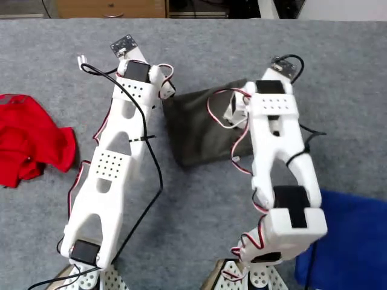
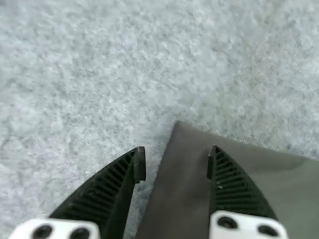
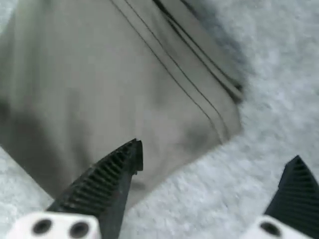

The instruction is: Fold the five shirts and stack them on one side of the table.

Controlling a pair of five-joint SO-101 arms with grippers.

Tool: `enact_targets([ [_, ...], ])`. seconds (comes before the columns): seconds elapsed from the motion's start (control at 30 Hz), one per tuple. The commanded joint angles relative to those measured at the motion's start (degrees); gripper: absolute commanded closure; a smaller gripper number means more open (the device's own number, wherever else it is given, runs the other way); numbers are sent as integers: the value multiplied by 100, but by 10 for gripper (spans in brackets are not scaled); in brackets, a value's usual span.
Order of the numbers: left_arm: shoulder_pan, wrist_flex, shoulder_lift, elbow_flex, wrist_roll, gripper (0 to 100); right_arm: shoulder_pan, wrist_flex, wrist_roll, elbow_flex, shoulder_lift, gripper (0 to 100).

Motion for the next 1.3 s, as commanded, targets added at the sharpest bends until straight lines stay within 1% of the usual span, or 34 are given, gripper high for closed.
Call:
enact_targets([
  [0.0, -167, -62, -110, -264, -18, 788, -171, -352, -141, -365, 295, 573],
  [0.2, -598, -360, -110, -264, -44, 789, -119, -598, -141, -374, 1033, 574],
  [0.27, -651, -378, -110, -264, -44, 789, -119, -598, -123, -374, 1218, 603],
  [0.33, -659, -369, -110, -264, -44, 789, -119, -598, -105, -400, 1349, 677],
  [0.47, -659, -369, -110, -264, -44, 789, -22, -554, -70, -576, 1429, 882],
  [0.5, -668, -369, -110, -264, -44, 789, 13, -571, -70, -611, 1429, 924],
  [0.53, -668, -369, -110, -264, -44, 789, 57, -554, -35, -664, 1429, 938],
  [0.67, -659, -360, -110, -264, -44, 789, 233, -545, 167, -734, 1429, 931],
  [0.8, -668, -360, -110, -264, -44, 789, 444, -484, 193, -743, 1402, 971],
  [0.87, -668, -360, -110, -264, -44, 789, 479, -334, 343, -813, 1323, 996],
  [1.17, -712, -378, -110, -264, -44, 789, 857, 932, 431, -1684, 426, 995],
  [1.27, -712, -378, -110, -264, -26, 788, 1086, 1459, 730, -2000, 4, 995],
])
